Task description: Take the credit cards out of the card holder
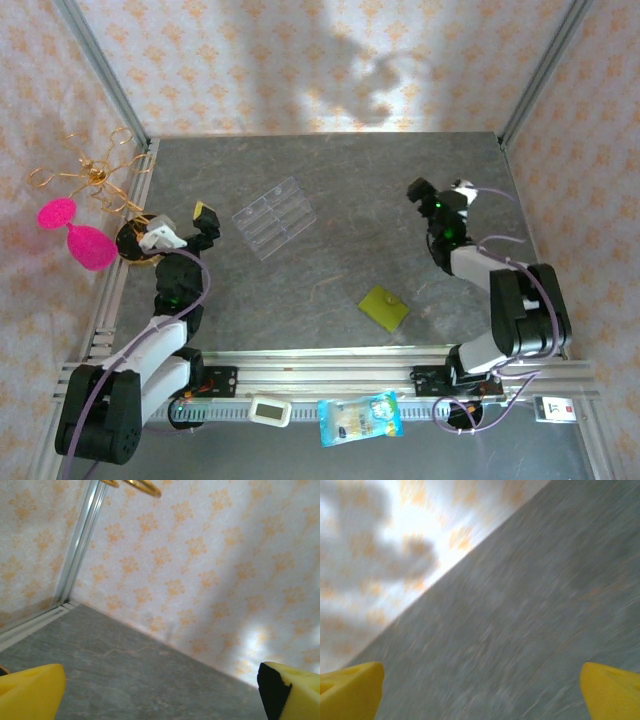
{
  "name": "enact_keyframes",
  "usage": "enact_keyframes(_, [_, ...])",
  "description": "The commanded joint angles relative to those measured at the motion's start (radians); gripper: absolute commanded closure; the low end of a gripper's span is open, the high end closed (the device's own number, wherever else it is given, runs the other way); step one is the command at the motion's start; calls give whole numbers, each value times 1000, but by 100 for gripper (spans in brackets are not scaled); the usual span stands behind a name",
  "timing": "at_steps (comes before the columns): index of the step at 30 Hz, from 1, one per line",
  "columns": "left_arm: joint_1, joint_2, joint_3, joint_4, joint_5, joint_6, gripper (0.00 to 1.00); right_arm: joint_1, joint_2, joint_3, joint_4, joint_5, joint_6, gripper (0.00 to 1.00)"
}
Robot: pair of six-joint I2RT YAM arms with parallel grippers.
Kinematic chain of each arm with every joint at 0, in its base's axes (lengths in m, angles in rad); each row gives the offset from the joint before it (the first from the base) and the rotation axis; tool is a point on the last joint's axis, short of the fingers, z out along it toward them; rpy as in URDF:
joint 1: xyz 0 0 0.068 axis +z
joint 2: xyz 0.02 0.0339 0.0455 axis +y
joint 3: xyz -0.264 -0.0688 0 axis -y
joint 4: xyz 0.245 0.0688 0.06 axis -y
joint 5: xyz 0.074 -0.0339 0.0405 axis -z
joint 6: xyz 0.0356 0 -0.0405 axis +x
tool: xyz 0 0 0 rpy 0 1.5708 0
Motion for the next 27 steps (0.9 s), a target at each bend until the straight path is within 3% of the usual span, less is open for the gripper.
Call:
enact_keyframes(1, [-4, -48, -16, -17, 59, -169, 1, 104, 77, 93, -8, -233, -83, 7])
enact_keyframes(5, [-4, -126, 1, -83, 119, -250, 1, 213, 195, 188, -32, -349, -185, 17])
enact_keyframes(11, [-1, -227, 1, -169, 133, -378, 1, 277, 352, 334, -49, -496, -247, 28])
enact_keyframes(16, [3, -279, 7, -175, 242, -379, 1, 309, 490, 485, -149, -512, -288, 39])
enact_keyframes(21, [6, -277, 6, -177, 306, -448, 1, 327, 576, 578, -183, -556, -313, 38])
enact_keyframes(24, [8, -264, 15, -150, 411, -423, 1, 343, 597, 615, -194, -552, -323, 35])
enact_keyframes(27, [9, -239, 32, -157, 448, -418, 1, 348, 620, 643, -193, -553, -317, 34])
